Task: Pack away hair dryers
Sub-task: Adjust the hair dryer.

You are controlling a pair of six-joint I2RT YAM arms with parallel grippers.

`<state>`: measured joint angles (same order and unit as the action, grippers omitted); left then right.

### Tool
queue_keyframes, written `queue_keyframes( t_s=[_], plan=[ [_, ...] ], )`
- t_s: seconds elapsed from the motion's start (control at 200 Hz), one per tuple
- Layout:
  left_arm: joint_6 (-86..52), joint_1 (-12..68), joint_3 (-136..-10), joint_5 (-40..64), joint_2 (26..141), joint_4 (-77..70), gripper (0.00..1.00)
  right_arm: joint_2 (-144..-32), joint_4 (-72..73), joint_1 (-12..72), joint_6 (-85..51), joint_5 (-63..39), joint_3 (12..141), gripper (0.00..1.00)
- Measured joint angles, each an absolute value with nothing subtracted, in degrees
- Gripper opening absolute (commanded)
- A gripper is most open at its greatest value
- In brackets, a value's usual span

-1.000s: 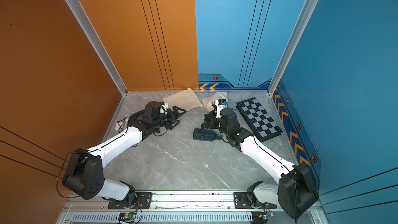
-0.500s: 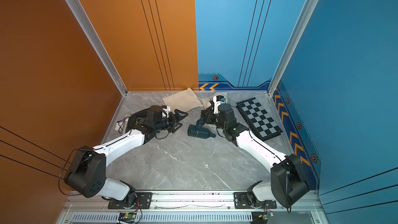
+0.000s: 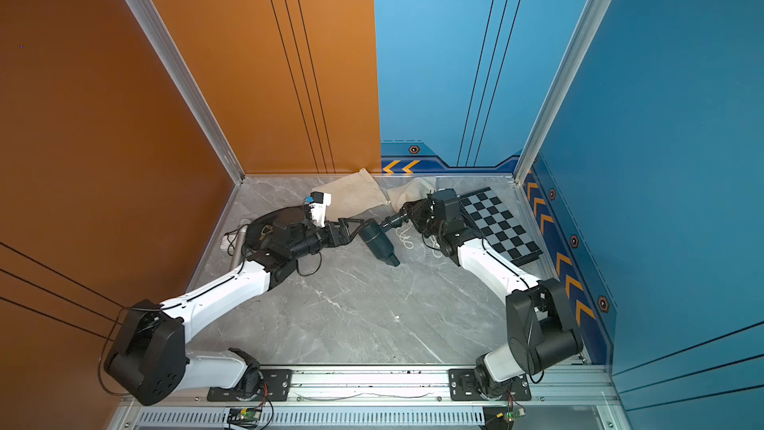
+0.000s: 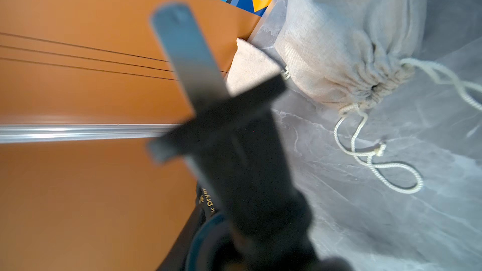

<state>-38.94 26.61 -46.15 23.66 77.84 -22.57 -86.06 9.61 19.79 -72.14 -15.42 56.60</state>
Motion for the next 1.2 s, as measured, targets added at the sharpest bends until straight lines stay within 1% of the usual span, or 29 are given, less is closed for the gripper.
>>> queue_keyframes(
  t_s=[0.235,0.515,0.781,0.976,1.201],
  plan=[
    [-38.1,23.9,-43.6,28.2,81.5,-33.6,0.96,-86.5,17.7,19.1,-84.1,-16.8,52.0,0.09],
    [-39.9,23.6,-42.2,33.1,85.1,-45.5,0.97,-86.5,23.6,19.0,-91.6,-16.9,50.3,0.09],
    [-38.3,23.0,-45.6,36.9,88.6,-48.1,0.97,-86.4,25.8,18.3,-95.1,-17.0,50.3,0.09],
    [-38.3,22.1,-50.4,39.7,91.2,-48.3,0.98,-85.6,26.2,17.7,-96.6,-17.0,50.4,0.09],
    [-38.2,21.0,-52.5,43.0,91.5,-49.2,0.99,-83.8,26.2,17.7,-96.9,-18.8,50.8,0.09]
  ],
)
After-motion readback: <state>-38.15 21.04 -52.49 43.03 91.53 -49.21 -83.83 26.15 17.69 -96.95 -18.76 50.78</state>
